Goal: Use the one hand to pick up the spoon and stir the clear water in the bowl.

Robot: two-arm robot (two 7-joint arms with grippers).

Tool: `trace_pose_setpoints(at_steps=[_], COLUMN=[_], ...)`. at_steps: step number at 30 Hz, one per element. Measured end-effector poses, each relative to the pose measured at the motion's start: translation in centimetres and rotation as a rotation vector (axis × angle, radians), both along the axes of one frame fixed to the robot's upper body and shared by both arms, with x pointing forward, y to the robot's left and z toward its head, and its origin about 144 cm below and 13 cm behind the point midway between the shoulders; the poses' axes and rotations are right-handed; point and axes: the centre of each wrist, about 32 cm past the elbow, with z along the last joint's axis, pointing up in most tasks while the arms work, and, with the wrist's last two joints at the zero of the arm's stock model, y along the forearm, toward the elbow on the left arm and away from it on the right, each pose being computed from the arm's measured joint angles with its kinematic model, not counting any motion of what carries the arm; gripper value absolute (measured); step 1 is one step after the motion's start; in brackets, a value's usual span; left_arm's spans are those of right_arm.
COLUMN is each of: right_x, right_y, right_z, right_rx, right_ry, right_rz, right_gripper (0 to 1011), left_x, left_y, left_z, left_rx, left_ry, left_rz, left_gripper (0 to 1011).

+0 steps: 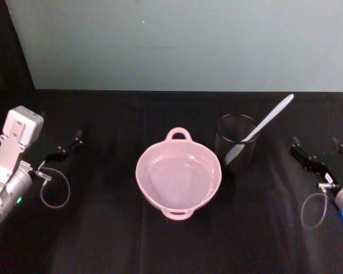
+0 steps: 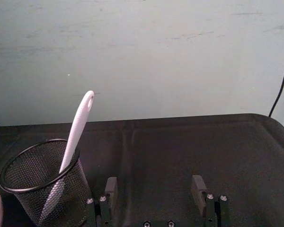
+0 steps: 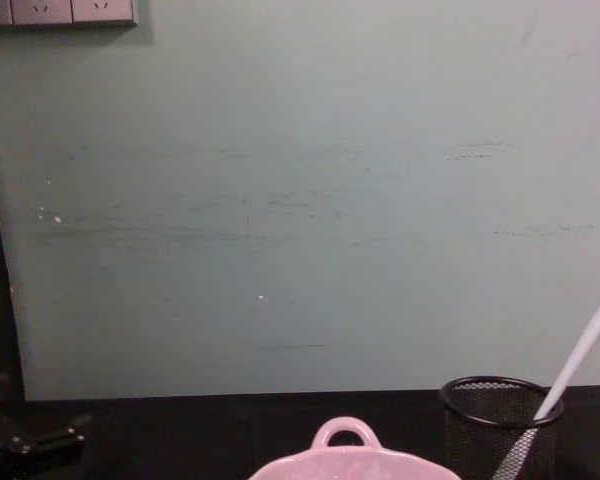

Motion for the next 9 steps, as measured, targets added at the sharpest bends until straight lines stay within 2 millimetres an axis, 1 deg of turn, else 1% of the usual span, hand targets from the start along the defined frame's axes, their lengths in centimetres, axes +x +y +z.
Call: trace_pose_setpoints(at_steps=[9], right_x=[0.00], right_y=[0.00], right_z=[0.00], right_rx=[0.000], right_ry=[0.000], right_rz=[0.000], right_gripper=[1003], left_x=[0.00], left_y=[0.00], left_z=[0.00], left_rx=[0.000], left_ry=[0.000], left_rz=[0.000], left_gripper=[1011])
